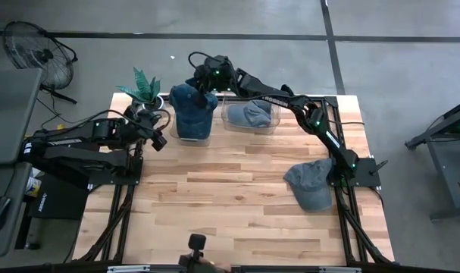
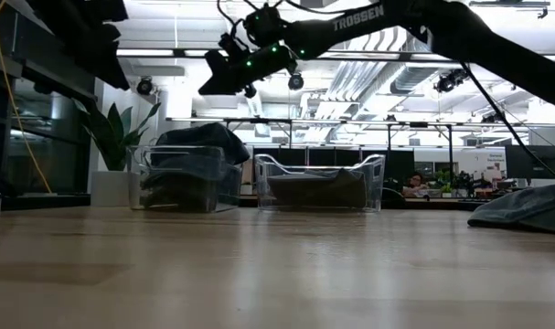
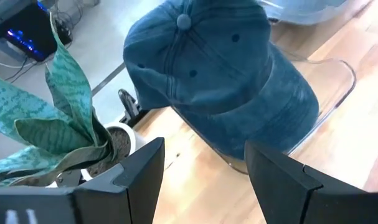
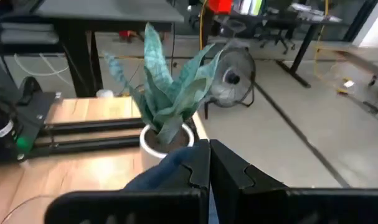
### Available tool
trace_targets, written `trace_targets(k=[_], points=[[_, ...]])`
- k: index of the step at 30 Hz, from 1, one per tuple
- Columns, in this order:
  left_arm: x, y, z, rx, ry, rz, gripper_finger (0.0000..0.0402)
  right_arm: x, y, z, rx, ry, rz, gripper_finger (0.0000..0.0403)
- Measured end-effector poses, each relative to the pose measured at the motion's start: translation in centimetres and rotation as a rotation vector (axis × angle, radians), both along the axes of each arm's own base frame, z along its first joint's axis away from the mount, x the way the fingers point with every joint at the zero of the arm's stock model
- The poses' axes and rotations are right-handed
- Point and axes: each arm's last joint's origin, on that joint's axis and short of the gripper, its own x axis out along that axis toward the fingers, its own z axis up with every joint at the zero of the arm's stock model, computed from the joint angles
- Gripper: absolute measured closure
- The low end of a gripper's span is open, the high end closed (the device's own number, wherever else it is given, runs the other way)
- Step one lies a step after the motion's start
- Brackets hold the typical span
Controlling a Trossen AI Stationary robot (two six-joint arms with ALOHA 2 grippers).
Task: Pick & Place hat
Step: Put the blue cap into the left transparent bin
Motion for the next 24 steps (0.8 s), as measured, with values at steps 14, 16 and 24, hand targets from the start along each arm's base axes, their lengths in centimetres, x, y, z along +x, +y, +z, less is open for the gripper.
trace_targets(k=[14,16,24], points=[[1.5,0.2,0.8,0.027,-0.128,-0.008,0.0184,-0.3,1.1,-3.1,0.148,0.258,-0.107,0.0403],[2.3,0.3,0.8,0.054,-0.134,0.014,0.0184,-1.2,1.8,-3.0,0.148,0.371,-0.17,0.0403],[4.3,1.4,0.3,0.19,-0.072,0.156,0.0184,-4.3,8.3,0.3,0.018,0.704,-0.369,0.0403]])
